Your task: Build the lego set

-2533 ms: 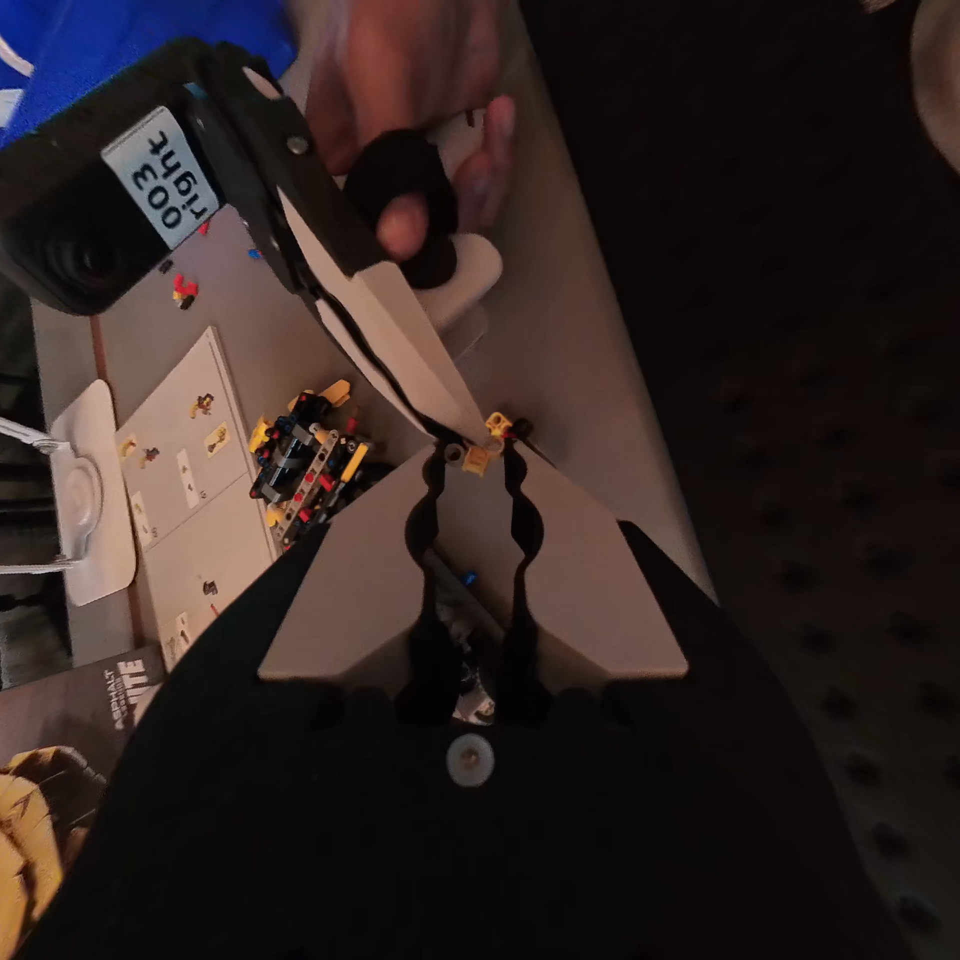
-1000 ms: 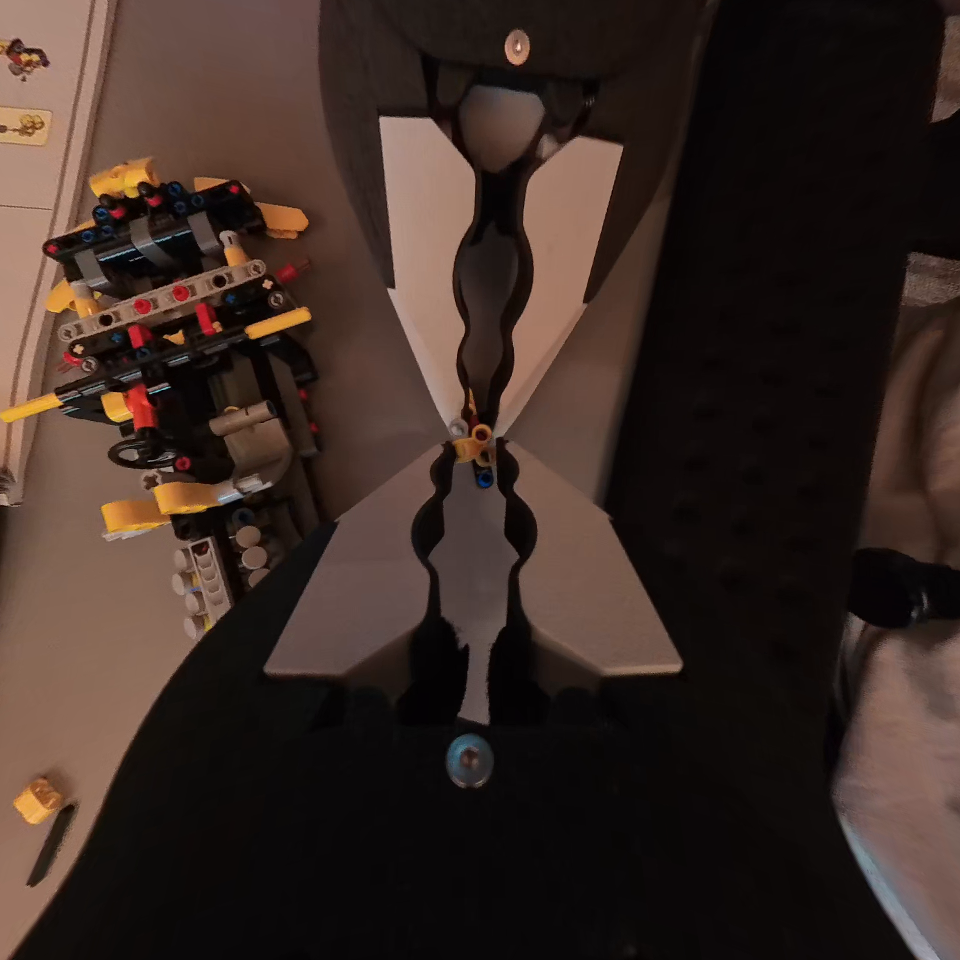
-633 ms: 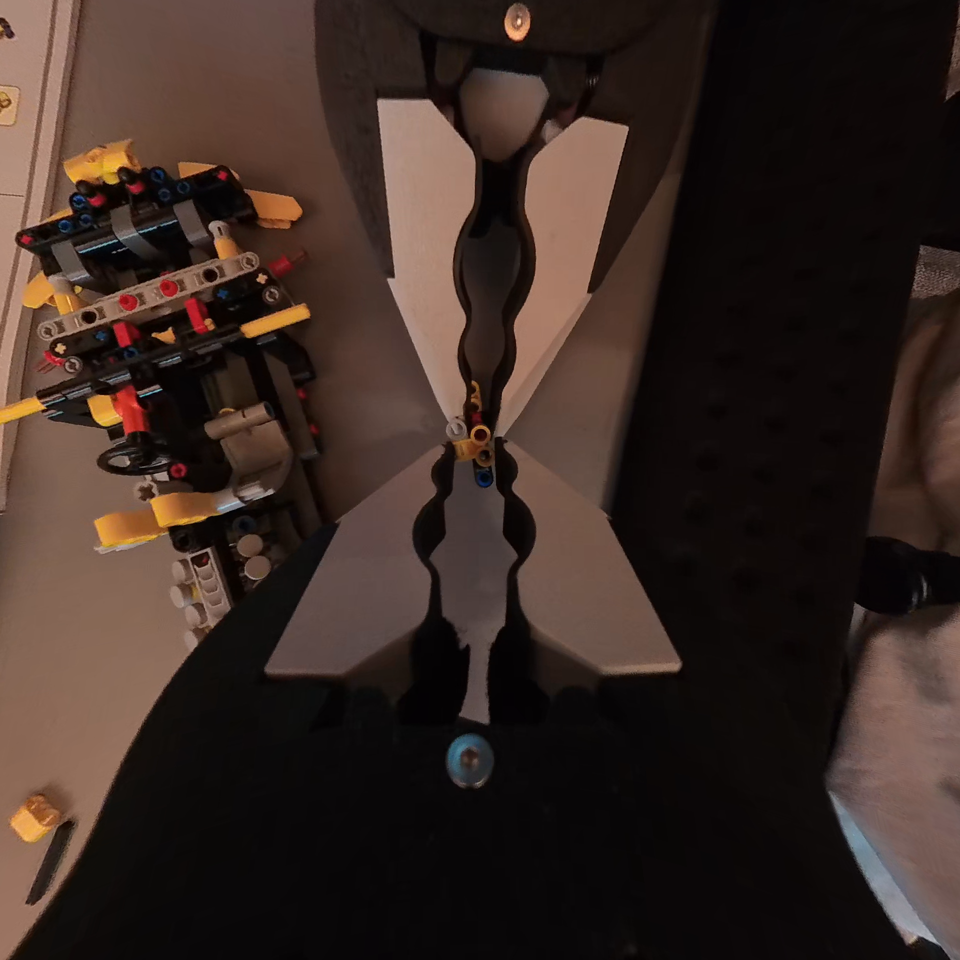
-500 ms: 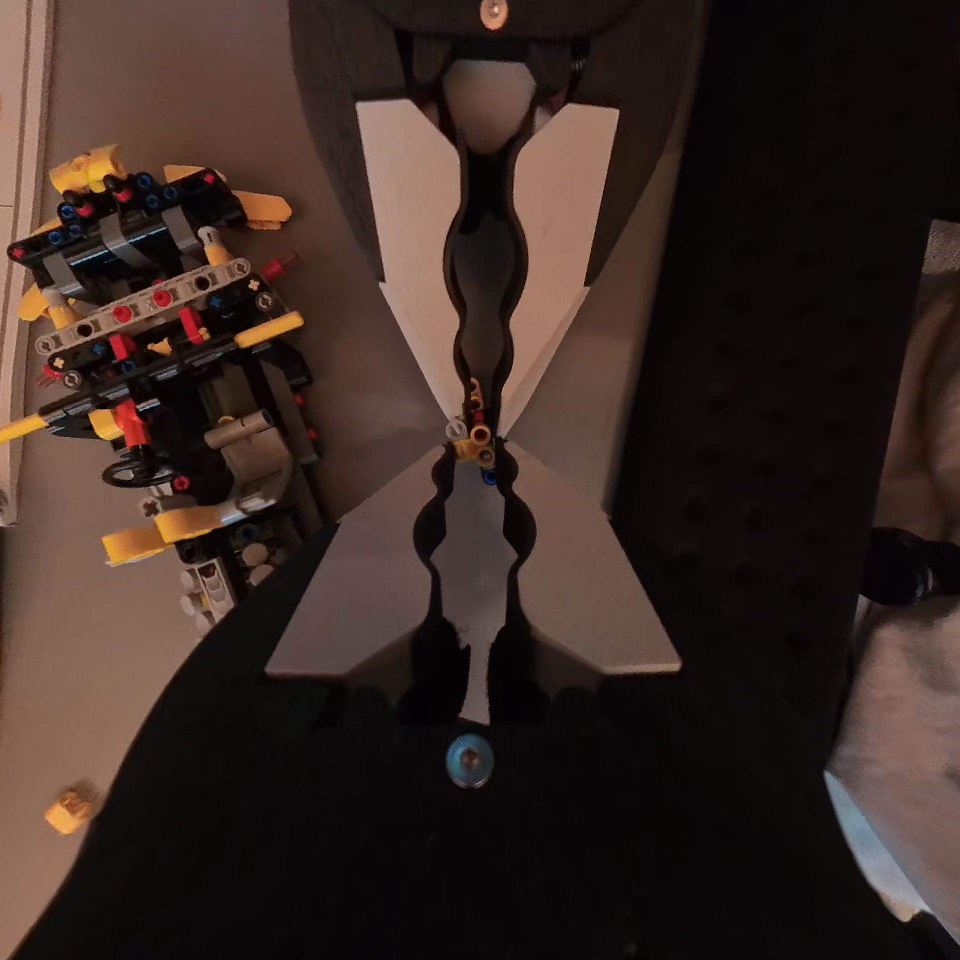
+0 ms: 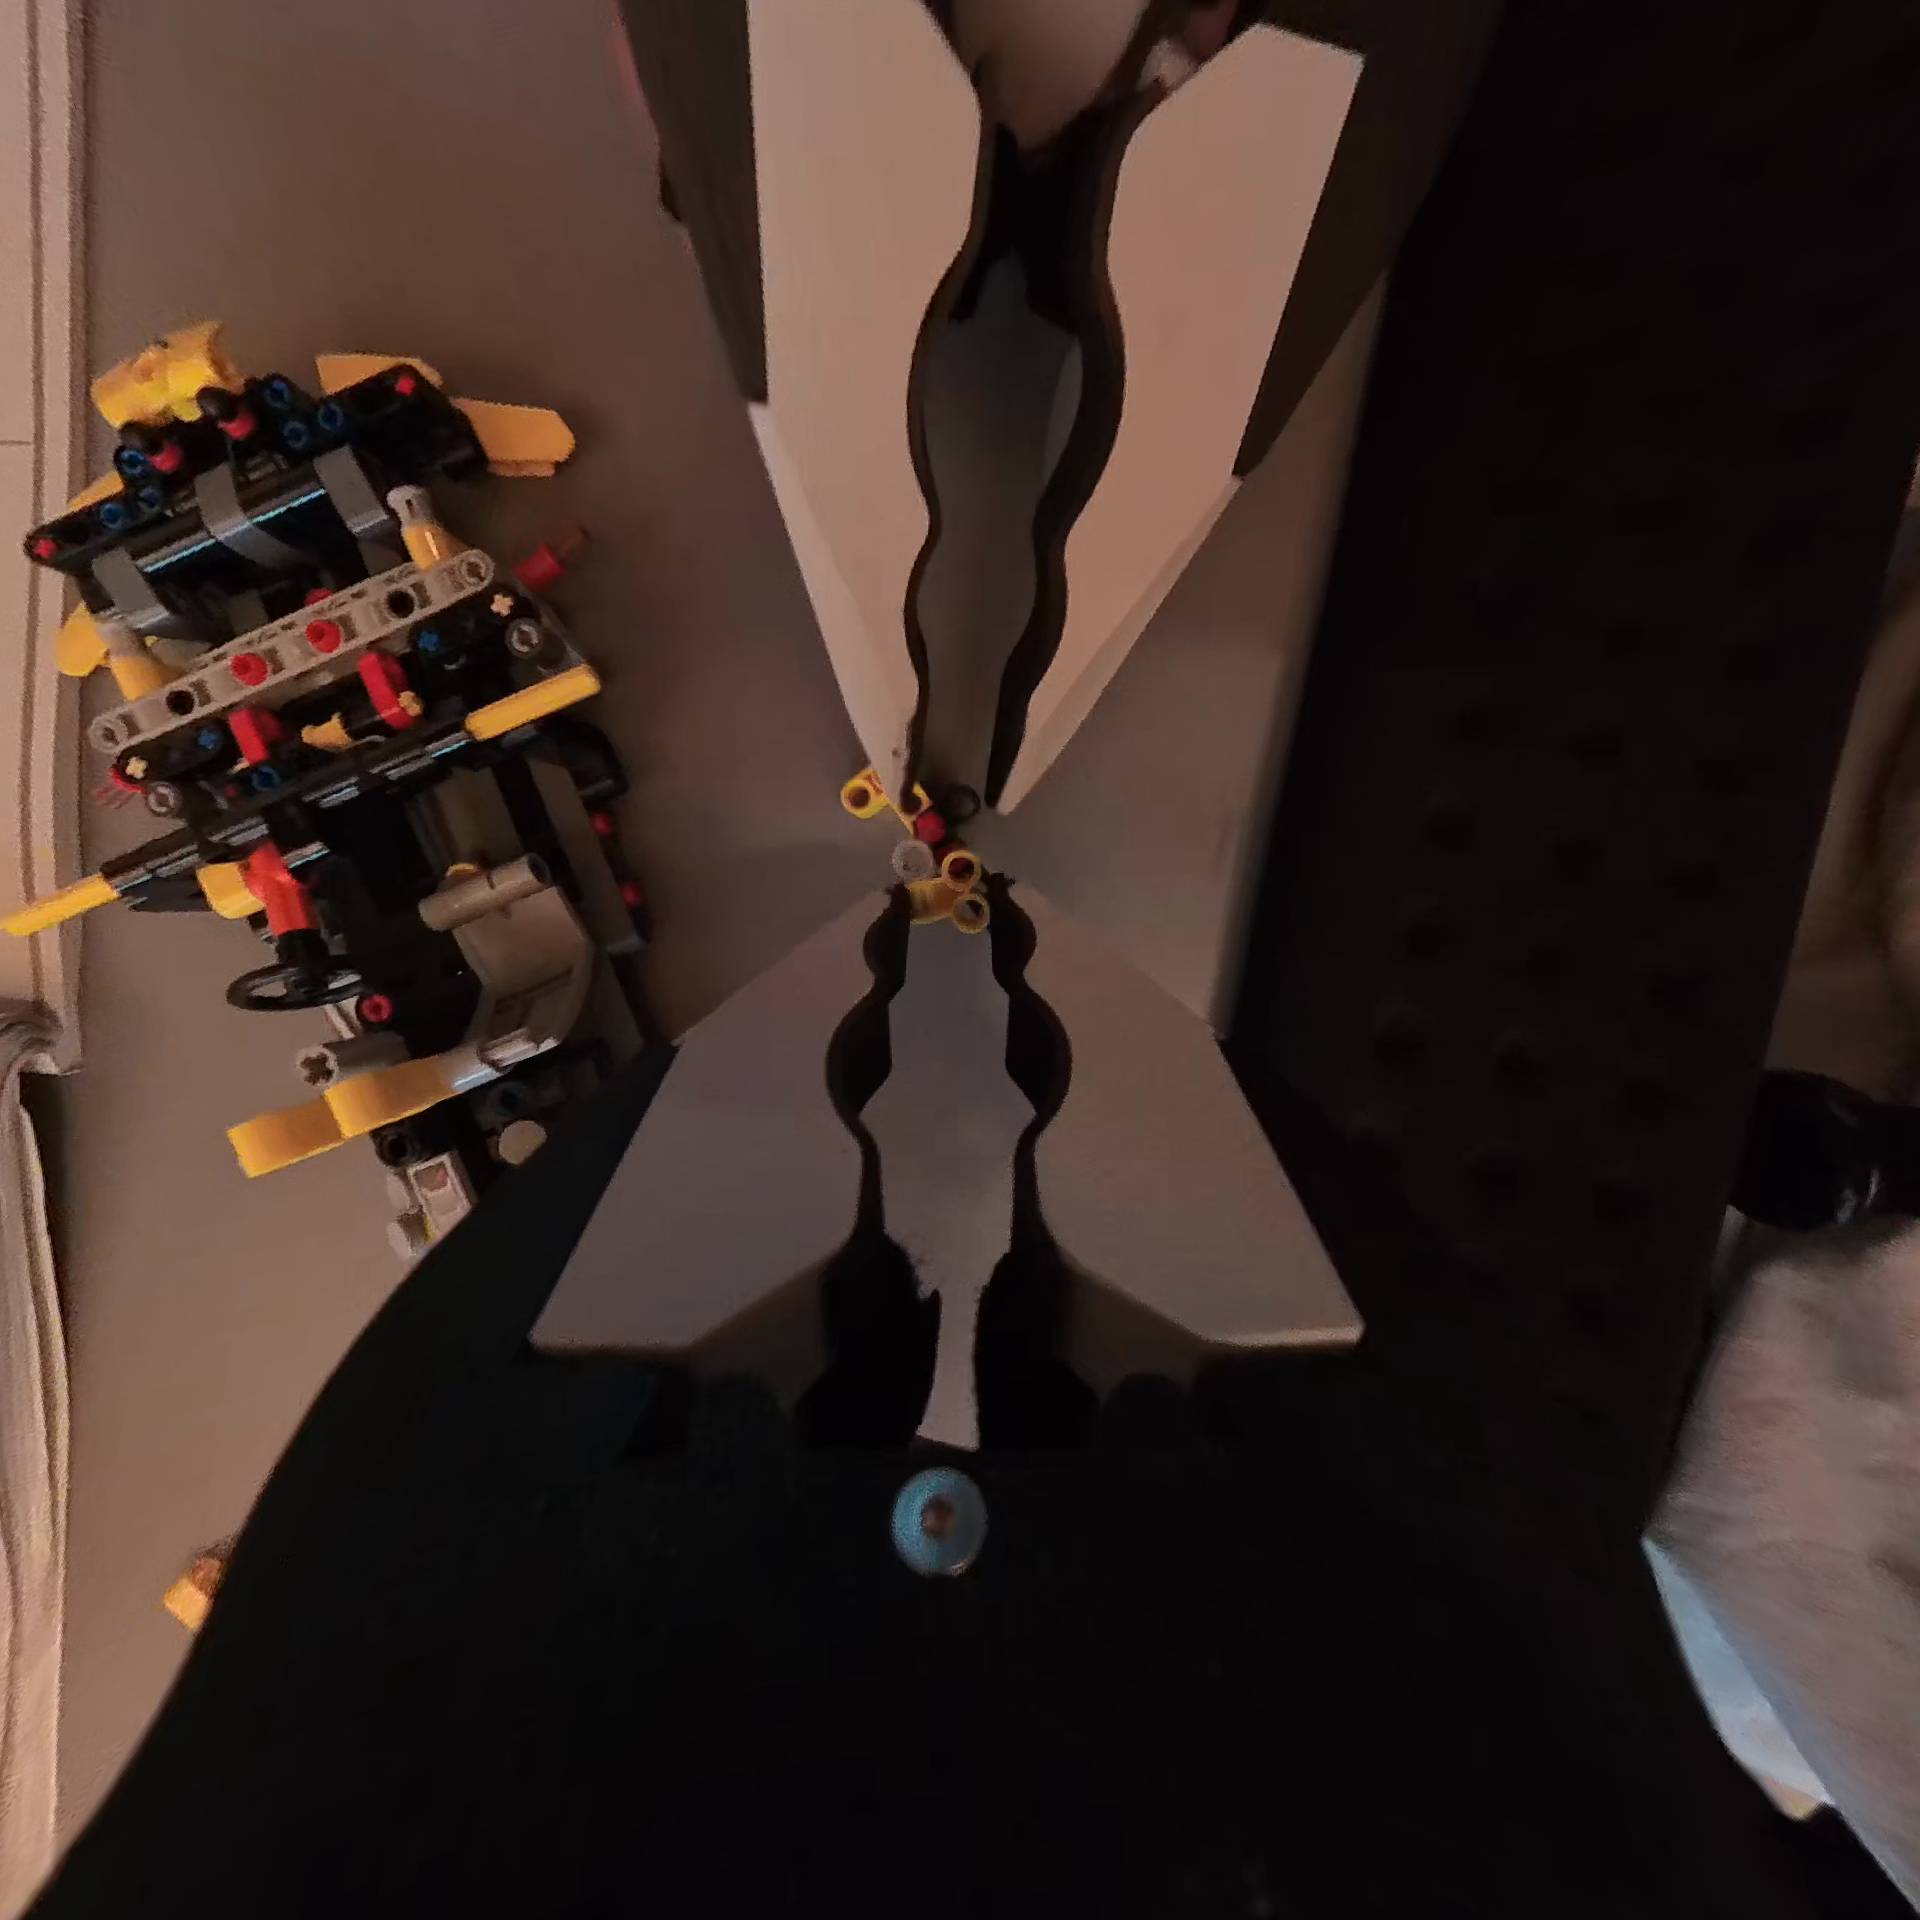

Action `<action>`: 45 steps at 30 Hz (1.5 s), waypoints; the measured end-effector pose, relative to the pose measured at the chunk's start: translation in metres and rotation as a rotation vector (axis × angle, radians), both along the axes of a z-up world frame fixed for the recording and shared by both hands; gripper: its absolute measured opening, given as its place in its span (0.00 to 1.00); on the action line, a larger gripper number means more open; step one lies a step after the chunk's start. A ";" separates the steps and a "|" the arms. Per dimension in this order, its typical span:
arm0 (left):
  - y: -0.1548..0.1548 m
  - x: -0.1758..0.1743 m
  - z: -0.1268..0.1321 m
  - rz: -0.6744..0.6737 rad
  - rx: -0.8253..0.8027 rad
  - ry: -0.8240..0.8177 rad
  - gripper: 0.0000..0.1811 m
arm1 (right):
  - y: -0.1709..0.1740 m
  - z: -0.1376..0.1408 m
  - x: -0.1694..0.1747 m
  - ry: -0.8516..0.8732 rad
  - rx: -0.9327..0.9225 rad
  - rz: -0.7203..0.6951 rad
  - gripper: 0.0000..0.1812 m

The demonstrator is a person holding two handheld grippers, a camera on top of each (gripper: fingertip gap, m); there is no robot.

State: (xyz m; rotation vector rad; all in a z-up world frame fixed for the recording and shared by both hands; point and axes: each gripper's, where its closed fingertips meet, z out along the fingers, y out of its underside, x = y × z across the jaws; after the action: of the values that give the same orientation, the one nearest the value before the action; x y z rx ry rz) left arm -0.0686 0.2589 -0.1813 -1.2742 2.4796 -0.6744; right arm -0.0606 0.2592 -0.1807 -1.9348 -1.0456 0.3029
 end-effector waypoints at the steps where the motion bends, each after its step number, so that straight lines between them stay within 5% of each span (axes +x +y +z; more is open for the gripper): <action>1: 0.000 0.000 0.002 0.020 -0.006 0.004 0.09 | 0.000 0.001 0.003 -0.003 0.001 -0.004 0.08; 11: -0.007 0.001 0.016 0.111 0.004 -0.073 0.09 | -0.004 0.028 -0.009 0.255 -0.071 0.015 0.12; 16: -0.007 0.008 0.024 0.096 0.146 -0.225 0.09 | 0.000 0.031 0.005 0.485 -0.300 -0.058 0.09; 21: -0.012 0.010 0.030 0.086 0.240 -0.331 0.09 | -0.006 0.049 -0.005 0.794 -0.497 0.031 0.11; 23: -0.015 0.010 0.033 0.079 0.257 -0.360 0.09 | -0.002 0.044 -0.003 0.785 -0.503 0.007 0.00; 34: -0.008 0.008 0.054 0.118 0.237 -0.525 0.08 | -0.001 0.051 0.003 0.870 -0.527 0.014 0.03; 38: -0.015 0.008 0.068 0.124 0.195 -0.656 0.08 | -0.007 0.068 -0.007 1.021 -0.597 0.107 0.13; 45: -0.020 0.006 0.080 0.134 0.149 -0.766 0.08 | -0.014 0.077 -0.013 1.074 -0.629 0.188 0.05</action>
State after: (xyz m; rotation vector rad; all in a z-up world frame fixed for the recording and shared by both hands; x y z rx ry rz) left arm -0.0624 0.2391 -0.1012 -0.8864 1.7653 -0.7471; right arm -0.0735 0.2448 -0.1035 -1.7334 -0.3933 1.7100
